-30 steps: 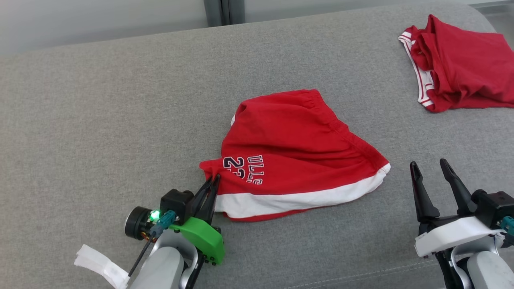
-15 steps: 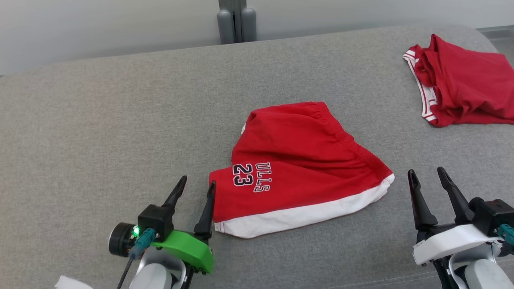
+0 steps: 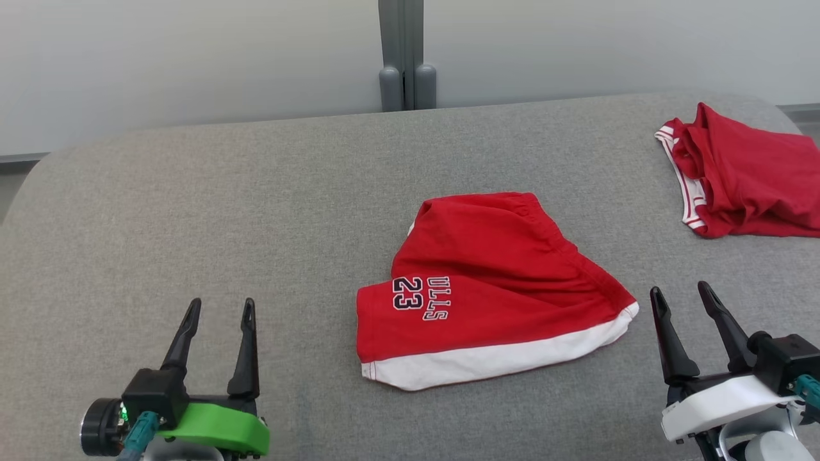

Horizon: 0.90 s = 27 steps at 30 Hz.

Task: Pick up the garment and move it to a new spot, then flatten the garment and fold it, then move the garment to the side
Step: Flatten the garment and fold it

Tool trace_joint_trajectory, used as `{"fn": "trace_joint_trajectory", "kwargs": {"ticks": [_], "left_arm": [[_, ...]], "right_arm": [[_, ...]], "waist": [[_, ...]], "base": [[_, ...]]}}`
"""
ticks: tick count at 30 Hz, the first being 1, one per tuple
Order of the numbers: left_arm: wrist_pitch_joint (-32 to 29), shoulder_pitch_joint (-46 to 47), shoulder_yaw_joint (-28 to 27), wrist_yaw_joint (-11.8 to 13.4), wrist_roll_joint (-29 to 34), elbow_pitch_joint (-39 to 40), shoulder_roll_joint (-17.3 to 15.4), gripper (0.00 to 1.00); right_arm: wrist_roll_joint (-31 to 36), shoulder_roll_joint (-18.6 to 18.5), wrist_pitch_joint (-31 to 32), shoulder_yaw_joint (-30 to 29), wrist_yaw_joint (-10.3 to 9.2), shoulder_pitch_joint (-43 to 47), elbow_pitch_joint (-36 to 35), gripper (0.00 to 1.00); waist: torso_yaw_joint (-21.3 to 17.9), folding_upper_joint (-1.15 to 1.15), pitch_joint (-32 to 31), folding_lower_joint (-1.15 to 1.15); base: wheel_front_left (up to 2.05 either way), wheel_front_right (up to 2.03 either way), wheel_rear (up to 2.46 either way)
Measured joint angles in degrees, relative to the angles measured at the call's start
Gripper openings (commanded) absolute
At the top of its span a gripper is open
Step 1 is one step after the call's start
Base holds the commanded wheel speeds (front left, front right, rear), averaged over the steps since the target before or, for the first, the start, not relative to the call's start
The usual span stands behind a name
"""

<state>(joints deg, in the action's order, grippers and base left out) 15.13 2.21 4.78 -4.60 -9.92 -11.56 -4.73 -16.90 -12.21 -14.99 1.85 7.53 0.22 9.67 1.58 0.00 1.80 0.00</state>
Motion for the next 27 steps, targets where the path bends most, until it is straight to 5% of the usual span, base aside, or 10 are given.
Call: {"fn": "trace_joint_trajectory", "kwargs": {"ticks": [27], "left_arm": [[0.0, -3.7, -4.5, -1.0, 2.3, 0.8, 0.5, 1.00]], "right_arm": [[1.9, 0.4, 0.4, 0.2, 0.00, 4.3, -4.7, 1.00]], "waist": [[0.6, 0.00, -2.8, 0.00]], "base": [[0.00, 0.00, 0.00]]}}
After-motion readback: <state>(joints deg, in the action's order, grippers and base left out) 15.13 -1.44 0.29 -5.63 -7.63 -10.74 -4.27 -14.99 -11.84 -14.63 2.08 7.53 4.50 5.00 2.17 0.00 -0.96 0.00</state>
